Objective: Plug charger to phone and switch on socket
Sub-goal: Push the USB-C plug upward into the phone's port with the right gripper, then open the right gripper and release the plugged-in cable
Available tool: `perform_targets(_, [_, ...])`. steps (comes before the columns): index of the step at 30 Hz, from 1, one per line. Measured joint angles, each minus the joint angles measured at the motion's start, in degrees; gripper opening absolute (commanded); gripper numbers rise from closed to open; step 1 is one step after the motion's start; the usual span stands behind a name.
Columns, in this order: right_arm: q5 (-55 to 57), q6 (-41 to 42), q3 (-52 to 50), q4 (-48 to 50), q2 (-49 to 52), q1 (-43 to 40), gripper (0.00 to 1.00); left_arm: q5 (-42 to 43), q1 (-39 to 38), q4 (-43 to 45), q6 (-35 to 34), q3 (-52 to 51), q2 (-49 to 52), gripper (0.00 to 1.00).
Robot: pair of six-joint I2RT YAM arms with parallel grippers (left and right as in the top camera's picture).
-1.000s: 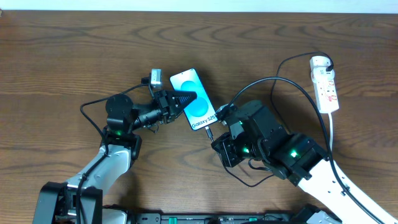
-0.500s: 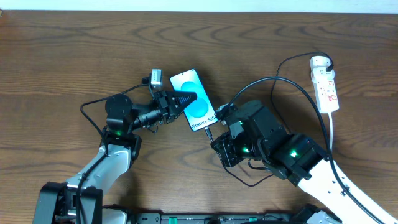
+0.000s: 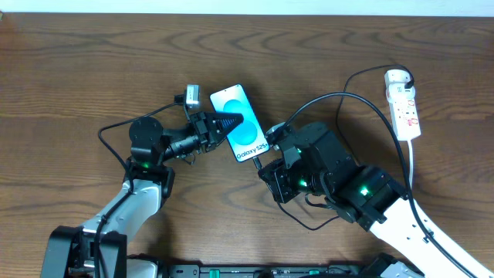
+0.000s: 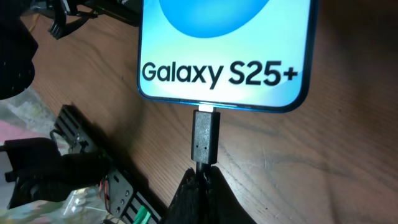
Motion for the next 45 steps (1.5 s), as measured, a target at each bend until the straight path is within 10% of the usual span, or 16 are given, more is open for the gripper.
perform_targets(27, [1.22,0.17,-1.33,8.44,0.00,0.46,0.02,-0.35,1.46,5.79,1.88,1.07,0.00,0.07])
perform_targets(45, [3.93,-4.39,-0.11,3.13,-3.76,0.31,0.35,5.35,-0.39,5.11,3.37,1.07,0.00,0.07])
